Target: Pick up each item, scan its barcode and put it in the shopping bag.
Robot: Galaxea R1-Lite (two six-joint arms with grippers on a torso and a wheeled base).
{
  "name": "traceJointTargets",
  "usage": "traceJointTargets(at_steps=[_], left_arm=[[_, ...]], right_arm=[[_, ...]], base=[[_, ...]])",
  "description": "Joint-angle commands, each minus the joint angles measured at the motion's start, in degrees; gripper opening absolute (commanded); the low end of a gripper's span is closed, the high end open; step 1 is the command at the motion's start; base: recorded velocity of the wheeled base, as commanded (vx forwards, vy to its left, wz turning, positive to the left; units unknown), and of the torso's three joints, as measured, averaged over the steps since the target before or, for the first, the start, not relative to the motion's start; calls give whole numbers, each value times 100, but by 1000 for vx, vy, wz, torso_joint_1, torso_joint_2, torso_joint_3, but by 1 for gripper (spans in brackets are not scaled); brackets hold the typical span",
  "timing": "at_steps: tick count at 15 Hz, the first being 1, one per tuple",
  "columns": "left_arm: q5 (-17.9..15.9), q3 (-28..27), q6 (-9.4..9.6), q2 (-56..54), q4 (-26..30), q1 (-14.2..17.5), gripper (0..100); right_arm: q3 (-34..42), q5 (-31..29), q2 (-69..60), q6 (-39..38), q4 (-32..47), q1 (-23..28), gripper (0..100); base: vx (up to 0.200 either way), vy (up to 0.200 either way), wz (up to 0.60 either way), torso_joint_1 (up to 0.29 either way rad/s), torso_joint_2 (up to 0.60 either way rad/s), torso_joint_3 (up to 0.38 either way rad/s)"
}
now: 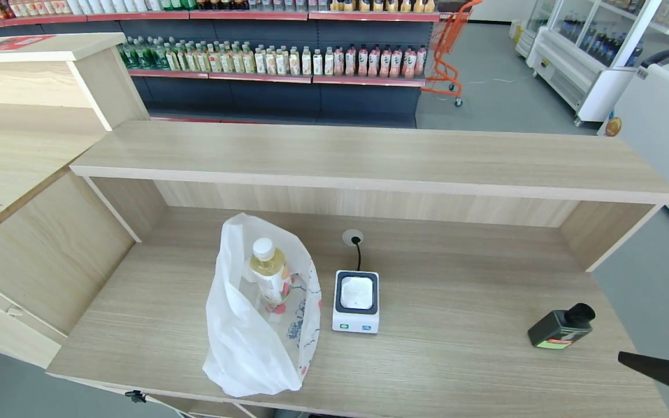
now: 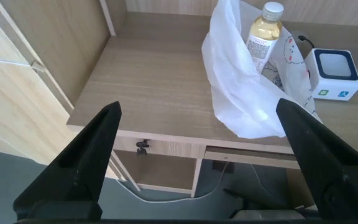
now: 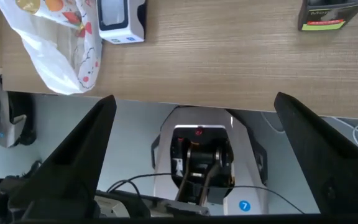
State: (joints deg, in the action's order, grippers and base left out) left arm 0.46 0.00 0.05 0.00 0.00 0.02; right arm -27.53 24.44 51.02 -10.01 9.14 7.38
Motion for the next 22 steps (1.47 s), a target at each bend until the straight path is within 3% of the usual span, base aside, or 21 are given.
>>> traceJointTargets(at_steps=[1,8,10,13,14,16,17,21,22], left_arm=[[6,0,-5,9,0,-2,100],[15,0,-58,9,0,-2,100],[6,0,-5,9,0,-2,100],[6,0,-14,9,0,-2,100],[6,0,-14,9,0,-2,100],[6,0,-14,9,0,-2,100],[6,0,-14,9,0,-2,100],[6,0,-14,9,0,-2,100],[-2,0,-5,9,0,-2,100]], right_arm=[[10,-54,22,8,96,45,100],[19,-396,-48,386,835,27,100],[63,-449,-48,561,1178,27,100],[300,-1161,145,1326,1344,27,100],[353,-1715,427,1730,1336,27,100],[283,-2945,1068,2293,1186,27,100],[248,-3174,1297,2557,1037,27,100],[81,-3402,2650,3743,-158,27,100],[125,-3402,3081,3866,-774,18,100]], base=[[0,-200,0,7,2,7],[-29,-200,0,6,3,0],[0,0,0,0,0,0],[0,0,0,0,0,0],[0,0,0,0,0,0],[0,0,0,0,0,0],[0,0,0,0,0,0],[0,0,0,0,0,0],[0,0,0,0,0,0]])
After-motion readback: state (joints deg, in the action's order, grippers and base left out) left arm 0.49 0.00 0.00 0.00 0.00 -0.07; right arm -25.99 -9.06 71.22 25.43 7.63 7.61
